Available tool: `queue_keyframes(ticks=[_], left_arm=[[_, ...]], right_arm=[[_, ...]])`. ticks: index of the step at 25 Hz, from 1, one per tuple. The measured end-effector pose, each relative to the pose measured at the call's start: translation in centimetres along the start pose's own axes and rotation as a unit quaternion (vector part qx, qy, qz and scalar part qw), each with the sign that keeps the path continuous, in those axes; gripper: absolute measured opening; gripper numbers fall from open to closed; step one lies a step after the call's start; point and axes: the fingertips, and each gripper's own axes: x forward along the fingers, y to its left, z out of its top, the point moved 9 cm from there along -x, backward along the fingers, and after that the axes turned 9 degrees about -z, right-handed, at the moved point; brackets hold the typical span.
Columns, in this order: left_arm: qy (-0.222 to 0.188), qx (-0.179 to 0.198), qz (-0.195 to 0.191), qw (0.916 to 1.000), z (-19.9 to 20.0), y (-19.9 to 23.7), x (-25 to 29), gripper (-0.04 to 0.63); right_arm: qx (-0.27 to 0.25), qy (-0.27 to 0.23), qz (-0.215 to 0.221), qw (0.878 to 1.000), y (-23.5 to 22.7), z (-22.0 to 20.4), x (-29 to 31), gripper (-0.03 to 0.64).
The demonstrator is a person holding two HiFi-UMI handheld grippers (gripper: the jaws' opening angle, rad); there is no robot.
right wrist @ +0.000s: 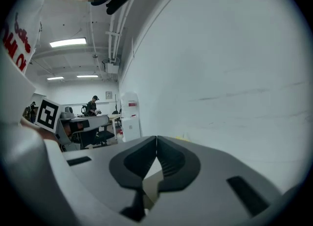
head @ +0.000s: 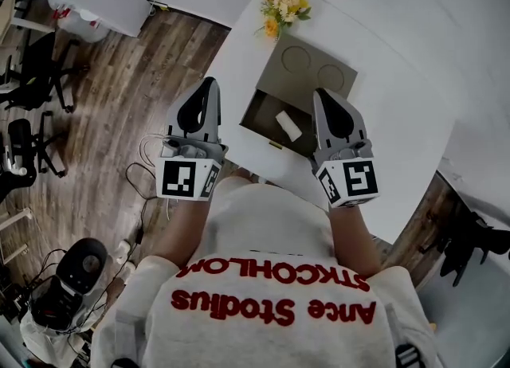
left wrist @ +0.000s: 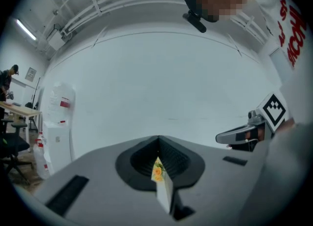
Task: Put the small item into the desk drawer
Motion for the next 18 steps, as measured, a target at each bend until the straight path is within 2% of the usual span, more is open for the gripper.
queue_keyframes(ticks=[6,12,18], left_arm=[[-0.025,0.014,-0.003,0.9996,3.7,0.0,-1.2,0.008],[-0.033,0.025,-0.011,0.9991,4.6,0.0,-0.8,0.008],[-0.042,0.027,-0.044,0.9978,5.2,-1.1,1.2,0.008]], right_arm=[[-0.005,-0.048,-0.007,0.999,0.8,4.8,-2.4,0.006],[0.0,-0.073,-0.025,0.997,0.2,5.9,-3.7,0.006],[0.012,-0.084,-0.074,0.994,-2.0,6.0,-6.0,0.006]])
